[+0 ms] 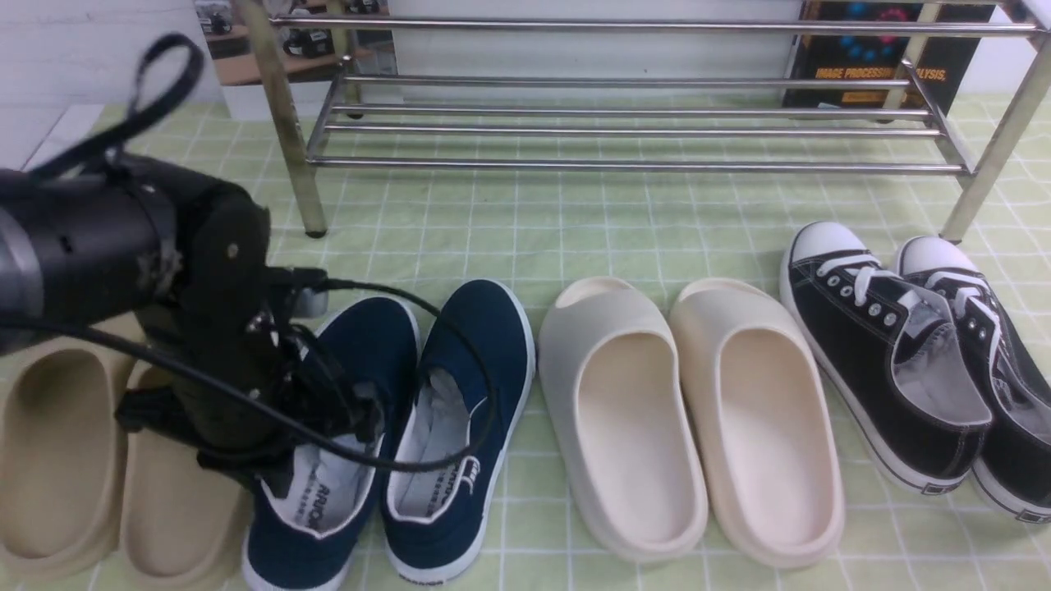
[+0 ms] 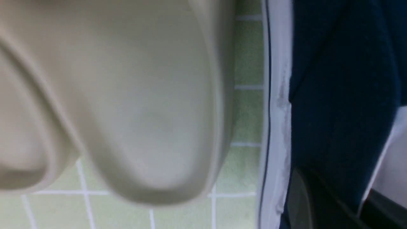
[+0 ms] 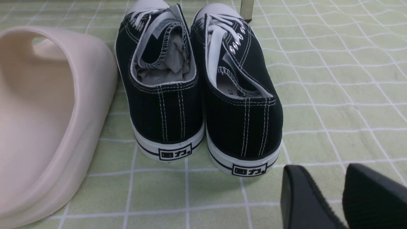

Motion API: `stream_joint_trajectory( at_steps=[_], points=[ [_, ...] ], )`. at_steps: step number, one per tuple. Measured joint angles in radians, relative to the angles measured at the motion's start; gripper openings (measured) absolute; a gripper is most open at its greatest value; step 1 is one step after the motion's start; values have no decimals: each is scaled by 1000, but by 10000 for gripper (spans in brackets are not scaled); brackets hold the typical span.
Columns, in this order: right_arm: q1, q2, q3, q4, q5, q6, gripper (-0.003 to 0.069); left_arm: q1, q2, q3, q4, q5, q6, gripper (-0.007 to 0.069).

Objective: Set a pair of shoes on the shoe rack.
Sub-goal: Use the left arm to grab the shoe closest to it, then use the left arm to put a shoe into the shoe rack

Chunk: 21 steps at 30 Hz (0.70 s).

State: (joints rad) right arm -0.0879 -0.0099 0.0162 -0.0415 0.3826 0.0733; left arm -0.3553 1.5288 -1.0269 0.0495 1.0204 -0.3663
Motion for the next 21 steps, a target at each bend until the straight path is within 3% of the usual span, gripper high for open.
stream_joint_trajectory(
  at_steps=[9,15,21],
  points=[
    [0,0,0,0,0,0,239,0,-85,-273,-4,66,19,12],
    [0,0,0,0,0,0,239,1,28,-428,-7,86,19,12],
    [0,0,0,0,0,0,239,55,221,-580,-101,90,22,12]
  ],
)
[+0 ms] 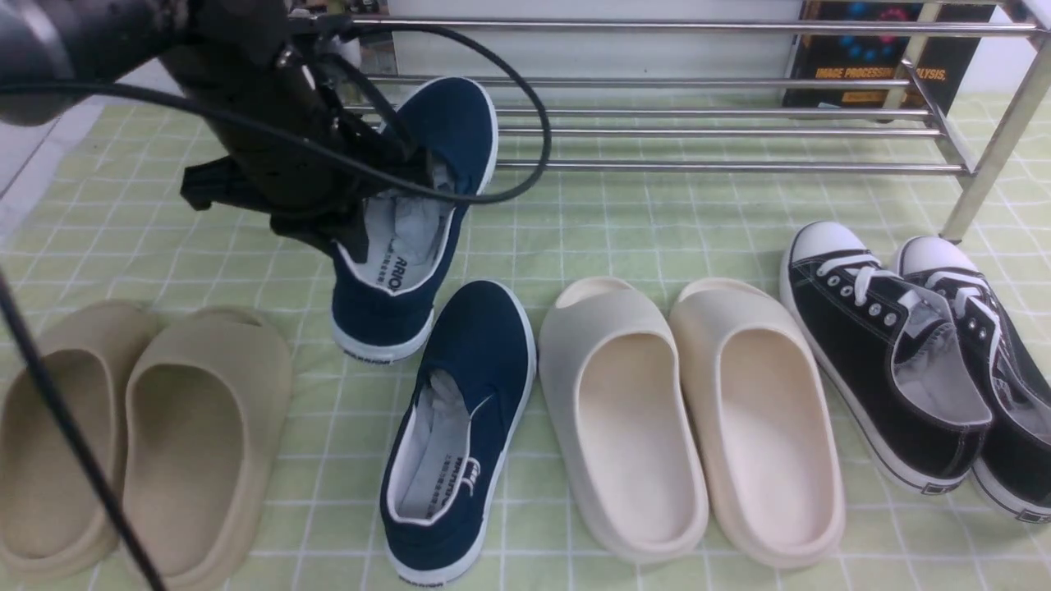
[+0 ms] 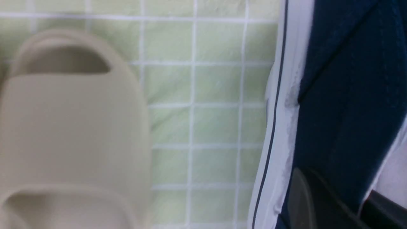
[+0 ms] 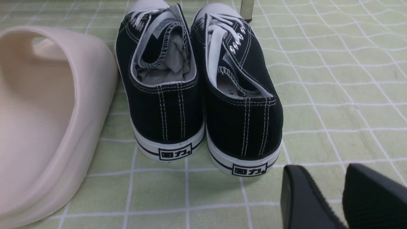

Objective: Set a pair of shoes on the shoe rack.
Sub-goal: Use the left arm to put a shoe into the shoe rack

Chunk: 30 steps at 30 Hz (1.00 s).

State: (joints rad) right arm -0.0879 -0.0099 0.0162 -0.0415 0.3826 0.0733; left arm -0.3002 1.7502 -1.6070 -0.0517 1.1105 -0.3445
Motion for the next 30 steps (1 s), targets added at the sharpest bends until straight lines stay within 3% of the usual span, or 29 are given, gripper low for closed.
stream_joint_trajectory(
  at_steps=[6,20,30],
  points=[
    [0,0,0,0,0,0,239,84,202,-219,-52,-1,1,12],
    [0,0,0,0,0,0,239,87,463,-563,-78,-12,24,12],
    [0,0,0,0,0,0,239,87,525,-631,-59,-67,93,12]
  ],
)
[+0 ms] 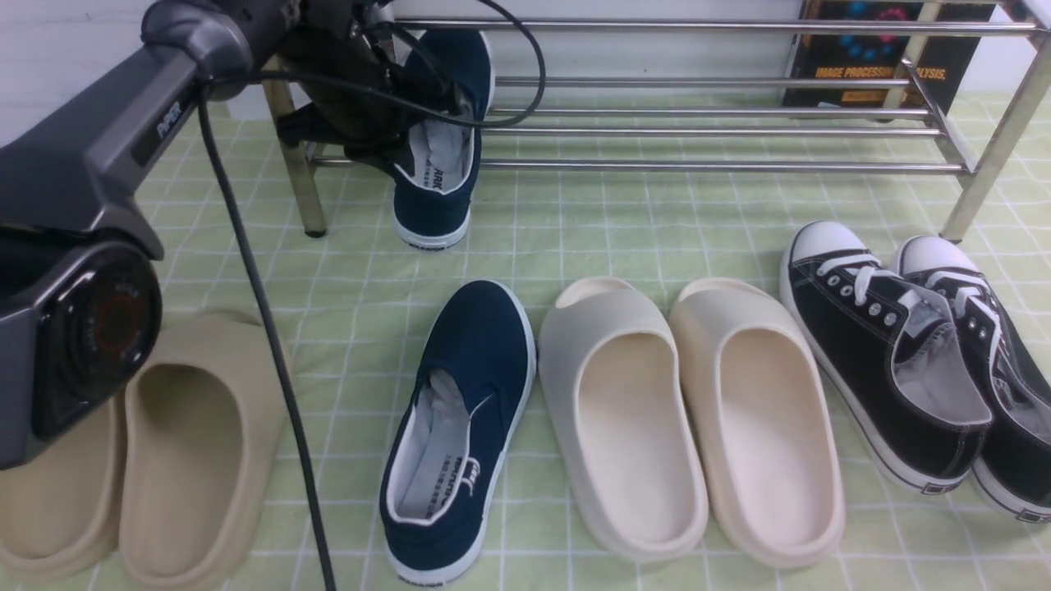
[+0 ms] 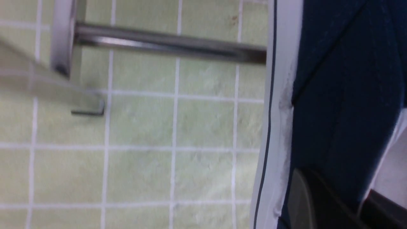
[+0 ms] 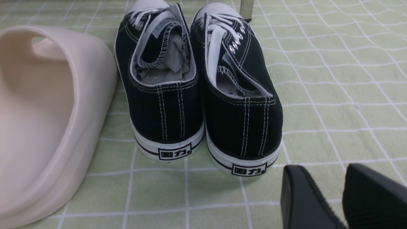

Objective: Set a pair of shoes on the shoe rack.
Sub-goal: Use the left arm to put a shoe into the shoe rack

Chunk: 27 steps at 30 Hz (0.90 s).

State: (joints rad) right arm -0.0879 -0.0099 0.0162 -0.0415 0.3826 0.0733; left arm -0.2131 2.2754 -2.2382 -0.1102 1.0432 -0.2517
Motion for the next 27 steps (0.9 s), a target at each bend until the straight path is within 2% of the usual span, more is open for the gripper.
stream_joint_trajectory(
  at_steps=[8,20,23,27],
  points=[
    [0,0,0,0,0,0,239,0,0,0,27,-90,10,12],
    [0,0,0,0,0,0,239,0,15,0,30,-97,10,31],
    [0,0,0,0,0,0,239,0,20,0,31,-102,10,65],
    [0,0,0,0,0,0,239,0,11,-8,44,-124,10,158]
  ],
)
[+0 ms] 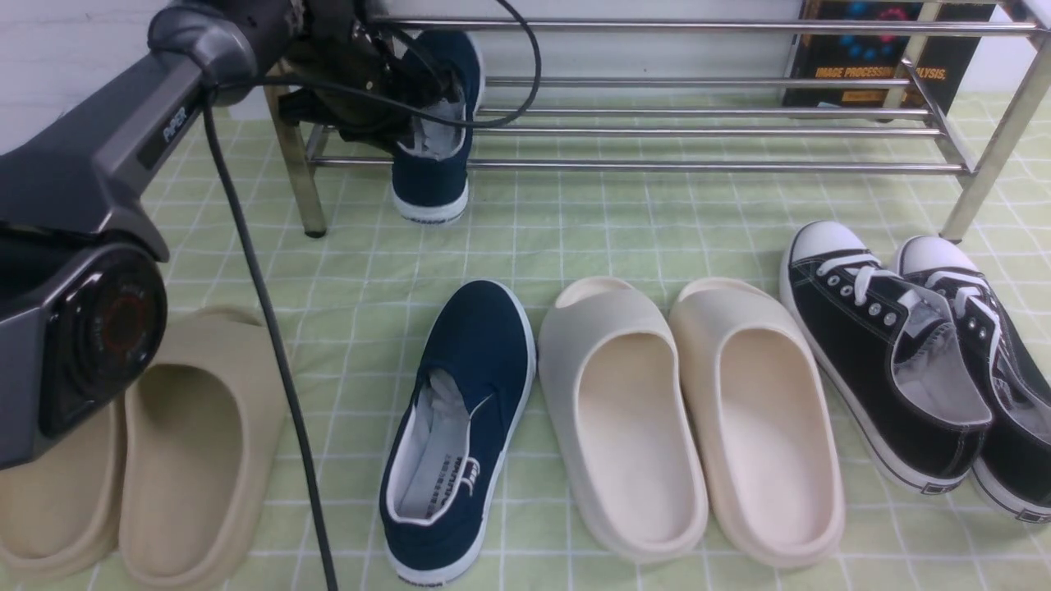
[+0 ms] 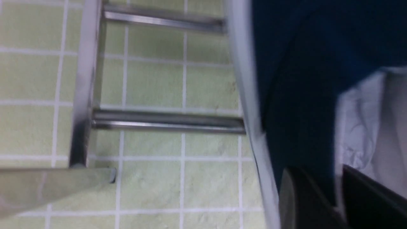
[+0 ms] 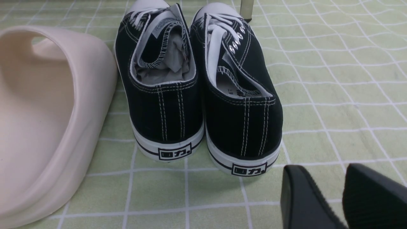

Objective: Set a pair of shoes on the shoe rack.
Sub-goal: Use the left arm to put a shoe into the shoe rack

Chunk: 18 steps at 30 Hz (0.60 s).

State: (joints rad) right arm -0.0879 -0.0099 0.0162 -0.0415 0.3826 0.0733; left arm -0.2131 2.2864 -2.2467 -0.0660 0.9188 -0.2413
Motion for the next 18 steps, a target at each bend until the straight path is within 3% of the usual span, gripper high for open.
stream_joint_trajectory(
  at_steps=[5,9,16,18],
  points=[
    [0,0,0,0,0,0,239,-2,-32,-1,39,59,0,242],
    [0,0,0,0,0,0,239,-2,-77,-1,66,152,0,252],
    [0,0,0,0,0,0,239,-13,-158,-3,87,304,3,157],
    [0,0,0,0,0,0,239,-42,-170,-6,87,325,37,71]
  ],
)
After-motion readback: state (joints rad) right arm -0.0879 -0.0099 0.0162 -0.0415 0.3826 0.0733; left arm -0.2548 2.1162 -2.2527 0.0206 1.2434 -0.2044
